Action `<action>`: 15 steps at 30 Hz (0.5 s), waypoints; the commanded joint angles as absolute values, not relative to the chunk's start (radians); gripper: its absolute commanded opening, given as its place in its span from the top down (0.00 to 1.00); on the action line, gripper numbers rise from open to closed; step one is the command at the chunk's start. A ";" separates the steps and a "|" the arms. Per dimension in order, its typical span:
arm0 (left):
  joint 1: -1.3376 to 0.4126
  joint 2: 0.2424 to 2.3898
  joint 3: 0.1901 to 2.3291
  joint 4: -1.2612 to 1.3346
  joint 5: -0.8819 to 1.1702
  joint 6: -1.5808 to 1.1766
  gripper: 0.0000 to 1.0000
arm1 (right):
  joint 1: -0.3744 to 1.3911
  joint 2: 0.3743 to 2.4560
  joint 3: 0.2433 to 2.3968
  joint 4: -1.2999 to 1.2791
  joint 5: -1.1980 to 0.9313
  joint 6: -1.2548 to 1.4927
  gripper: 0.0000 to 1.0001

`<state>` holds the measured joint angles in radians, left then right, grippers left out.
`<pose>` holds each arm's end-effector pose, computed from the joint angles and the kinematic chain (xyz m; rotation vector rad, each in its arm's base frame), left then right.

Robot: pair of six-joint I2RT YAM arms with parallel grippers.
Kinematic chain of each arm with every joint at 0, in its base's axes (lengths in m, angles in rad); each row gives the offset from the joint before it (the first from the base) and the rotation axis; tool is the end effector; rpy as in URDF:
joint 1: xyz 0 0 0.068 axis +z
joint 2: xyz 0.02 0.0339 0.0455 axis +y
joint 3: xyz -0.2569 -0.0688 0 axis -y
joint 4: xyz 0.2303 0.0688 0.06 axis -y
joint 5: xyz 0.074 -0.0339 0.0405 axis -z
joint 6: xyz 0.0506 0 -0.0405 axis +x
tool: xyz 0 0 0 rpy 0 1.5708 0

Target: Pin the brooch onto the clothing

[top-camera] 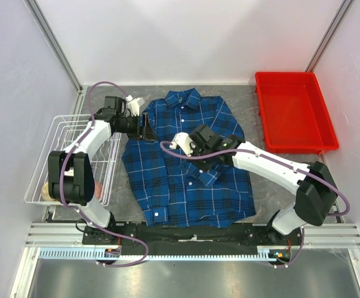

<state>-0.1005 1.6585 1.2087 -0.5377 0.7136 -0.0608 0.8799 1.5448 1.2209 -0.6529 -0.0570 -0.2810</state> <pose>0.3328 -0.0668 0.2296 0.3233 2.4482 -0.9712 0.2020 0.2488 0.2507 -1.4303 2.1400 0.3025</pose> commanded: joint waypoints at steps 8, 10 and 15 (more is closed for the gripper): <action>-0.144 1.687 1.261 -0.499 0.762 -0.078 0.37 | 0.530 1.462 1.444 -0.846 -0.049 -0.344 1.00; -0.159 1.693 1.261 -0.495 0.761 -0.077 0.38 | 0.445 1.453 1.539 -0.865 -0.035 -0.367 1.00; -0.181 1.729 1.275 -0.488 0.750 -0.072 0.39 | 0.091 1.474 1.693 -0.865 0.049 -0.428 1.00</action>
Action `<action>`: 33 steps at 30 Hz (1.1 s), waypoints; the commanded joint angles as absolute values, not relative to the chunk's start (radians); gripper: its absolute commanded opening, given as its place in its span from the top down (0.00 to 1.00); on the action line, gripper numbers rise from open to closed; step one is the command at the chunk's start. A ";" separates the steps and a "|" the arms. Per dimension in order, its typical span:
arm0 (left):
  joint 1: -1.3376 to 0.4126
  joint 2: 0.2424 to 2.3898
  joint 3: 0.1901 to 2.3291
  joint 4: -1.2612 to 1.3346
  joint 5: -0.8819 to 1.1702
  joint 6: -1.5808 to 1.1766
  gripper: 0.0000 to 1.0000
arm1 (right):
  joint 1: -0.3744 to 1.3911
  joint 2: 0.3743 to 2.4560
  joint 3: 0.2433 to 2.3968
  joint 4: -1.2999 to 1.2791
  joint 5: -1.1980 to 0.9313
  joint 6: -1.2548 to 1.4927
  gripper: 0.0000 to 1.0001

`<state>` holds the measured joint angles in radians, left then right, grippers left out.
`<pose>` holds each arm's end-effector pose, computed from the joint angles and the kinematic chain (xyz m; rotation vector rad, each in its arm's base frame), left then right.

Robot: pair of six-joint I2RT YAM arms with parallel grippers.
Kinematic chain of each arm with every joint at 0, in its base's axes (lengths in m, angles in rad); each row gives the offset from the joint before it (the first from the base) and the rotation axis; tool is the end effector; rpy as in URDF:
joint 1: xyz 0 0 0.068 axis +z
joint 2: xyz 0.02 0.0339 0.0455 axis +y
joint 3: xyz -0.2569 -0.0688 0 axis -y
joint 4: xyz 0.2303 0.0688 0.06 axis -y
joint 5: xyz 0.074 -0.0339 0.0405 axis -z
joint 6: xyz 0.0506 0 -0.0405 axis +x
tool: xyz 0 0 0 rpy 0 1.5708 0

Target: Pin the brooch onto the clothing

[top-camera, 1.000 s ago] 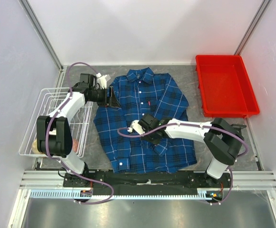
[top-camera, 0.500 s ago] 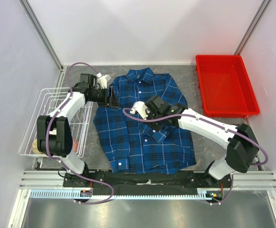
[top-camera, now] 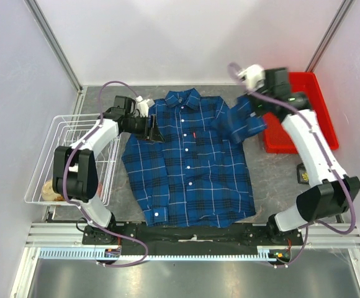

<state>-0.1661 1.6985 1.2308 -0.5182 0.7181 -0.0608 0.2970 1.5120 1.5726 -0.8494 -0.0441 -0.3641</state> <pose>0.3369 -0.0902 0.2246 0.4081 2.4482 -1.0038 0.3043 0.0955 0.3554 -0.7858 2.2240 0.0194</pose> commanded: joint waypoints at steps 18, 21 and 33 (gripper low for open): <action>-0.190 1.839 1.327 -0.503 0.692 -0.037 0.41 | -0.311 1.730 1.606 -0.594 0.276 -0.433 0.62; -0.190 1.819 1.322 -0.511 0.683 -0.023 0.41 | -0.319 1.773 1.638 -0.592 0.316 -0.433 0.48; -0.192 1.642 1.253 -0.566 0.736 0.133 0.32 | -0.341 1.784 1.836 -0.784 0.120 -0.403 0.12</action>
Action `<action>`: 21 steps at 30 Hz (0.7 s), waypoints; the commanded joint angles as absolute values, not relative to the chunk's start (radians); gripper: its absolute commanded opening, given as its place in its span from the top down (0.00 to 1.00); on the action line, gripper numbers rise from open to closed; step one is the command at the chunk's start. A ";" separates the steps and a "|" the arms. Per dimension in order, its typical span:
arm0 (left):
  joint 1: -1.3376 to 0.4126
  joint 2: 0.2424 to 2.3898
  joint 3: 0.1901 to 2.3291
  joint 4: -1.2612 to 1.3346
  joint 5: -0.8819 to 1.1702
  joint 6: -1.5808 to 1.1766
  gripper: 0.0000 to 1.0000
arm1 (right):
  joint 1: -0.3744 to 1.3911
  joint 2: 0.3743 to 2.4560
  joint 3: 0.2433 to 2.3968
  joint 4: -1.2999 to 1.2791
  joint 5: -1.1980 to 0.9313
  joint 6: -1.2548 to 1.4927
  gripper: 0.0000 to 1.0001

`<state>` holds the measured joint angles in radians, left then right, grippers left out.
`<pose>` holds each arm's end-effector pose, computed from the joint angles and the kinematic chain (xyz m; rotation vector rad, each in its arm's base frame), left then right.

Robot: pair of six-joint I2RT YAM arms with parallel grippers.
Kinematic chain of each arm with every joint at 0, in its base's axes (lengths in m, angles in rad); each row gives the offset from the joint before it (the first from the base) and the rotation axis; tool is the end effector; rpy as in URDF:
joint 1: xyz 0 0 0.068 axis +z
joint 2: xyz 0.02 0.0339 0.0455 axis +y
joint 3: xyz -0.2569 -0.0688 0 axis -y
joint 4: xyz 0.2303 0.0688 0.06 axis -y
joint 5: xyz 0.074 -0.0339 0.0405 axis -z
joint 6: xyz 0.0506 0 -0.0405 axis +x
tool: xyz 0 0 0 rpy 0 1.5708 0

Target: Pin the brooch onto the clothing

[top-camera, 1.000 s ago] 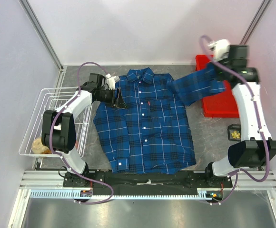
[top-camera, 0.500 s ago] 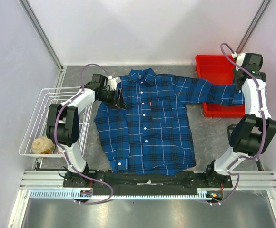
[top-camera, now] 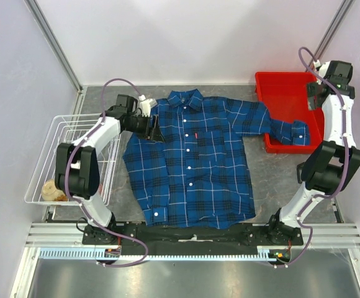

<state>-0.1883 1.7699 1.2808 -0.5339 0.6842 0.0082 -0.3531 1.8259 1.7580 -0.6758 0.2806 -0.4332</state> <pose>0.3489 -0.0990 0.2134 0.4946 2.4655 -0.9506 0.3788 -0.1546 0.3233 0.0522 2.3889 -0.7121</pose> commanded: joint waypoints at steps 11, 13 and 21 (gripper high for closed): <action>-0.362 1.226 0.847 -0.830 0.605 0.727 0.25 | 0.032 1.655 1.556 -0.911 -0.261 -0.321 0.02; -0.365 1.206 0.827 -0.816 0.598 0.706 0.26 | 0.032 1.677 1.563 -0.900 -0.238 -0.302 0.02; -0.364 1.334 0.969 -0.707 0.618 0.559 0.32 | -0.115 1.805 1.840 -0.904 0.039 -0.272 0.35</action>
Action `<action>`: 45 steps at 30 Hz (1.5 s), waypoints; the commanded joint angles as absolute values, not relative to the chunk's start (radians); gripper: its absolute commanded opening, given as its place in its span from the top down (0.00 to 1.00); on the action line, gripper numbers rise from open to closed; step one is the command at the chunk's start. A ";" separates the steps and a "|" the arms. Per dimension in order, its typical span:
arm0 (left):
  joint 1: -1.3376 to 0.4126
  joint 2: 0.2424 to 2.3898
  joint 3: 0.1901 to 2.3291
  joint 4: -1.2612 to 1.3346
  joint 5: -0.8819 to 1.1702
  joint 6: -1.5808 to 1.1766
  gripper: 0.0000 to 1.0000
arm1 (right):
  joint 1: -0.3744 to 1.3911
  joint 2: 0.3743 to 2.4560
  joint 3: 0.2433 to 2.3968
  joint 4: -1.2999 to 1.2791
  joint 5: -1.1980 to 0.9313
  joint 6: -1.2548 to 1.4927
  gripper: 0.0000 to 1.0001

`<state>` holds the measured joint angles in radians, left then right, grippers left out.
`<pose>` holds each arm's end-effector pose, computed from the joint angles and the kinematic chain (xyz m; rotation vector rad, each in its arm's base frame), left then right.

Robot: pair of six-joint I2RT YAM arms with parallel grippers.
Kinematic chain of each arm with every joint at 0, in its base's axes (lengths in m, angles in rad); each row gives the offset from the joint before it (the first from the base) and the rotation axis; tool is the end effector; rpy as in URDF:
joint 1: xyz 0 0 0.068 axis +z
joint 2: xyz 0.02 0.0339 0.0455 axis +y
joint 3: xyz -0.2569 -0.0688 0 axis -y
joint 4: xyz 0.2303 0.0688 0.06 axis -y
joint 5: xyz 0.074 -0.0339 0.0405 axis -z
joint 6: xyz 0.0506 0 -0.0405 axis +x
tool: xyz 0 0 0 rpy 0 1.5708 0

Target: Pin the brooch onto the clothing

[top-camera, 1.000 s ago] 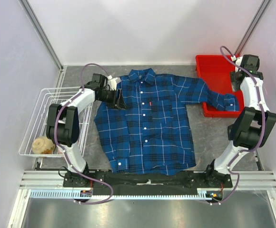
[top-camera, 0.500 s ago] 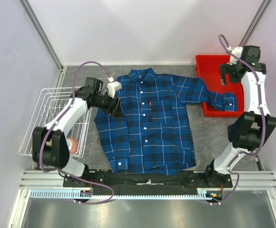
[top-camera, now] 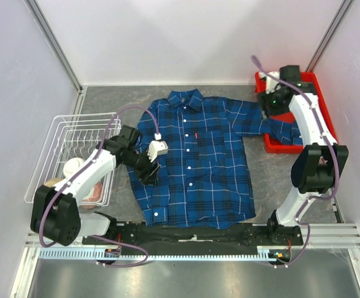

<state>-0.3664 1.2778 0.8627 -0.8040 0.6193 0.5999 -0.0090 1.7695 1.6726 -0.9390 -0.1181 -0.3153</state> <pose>0.1953 -0.1064 0.2133 1.3495 2.2515 -0.7785 0.3691 0.0026 0.2959 -0.4374 2.5584 0.0366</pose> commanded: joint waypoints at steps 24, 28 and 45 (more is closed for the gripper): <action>-0.264 1.916 1.465 -0.753 0.385 0.290 0.46 | -0.184 2.013 1.568 -0.611 0.439 -0.235 0.49; -0.255 1.965 1.506 -0.772 0.373 0.285 0.47 | -0.184 2.013 1.506 -0.537 0.466 -0.226 0.50; -0.192 2.091 1.563 -0.811 0.262 0.219 0.60 | -0.207 2.063 1.494 -0.457 0.534 -0.290 0.68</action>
<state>-0.2028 2.0674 1.5204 -0.7837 0.2958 0.2676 -0.1925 2.0472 1.4796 -0.4934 0.4927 -0.2646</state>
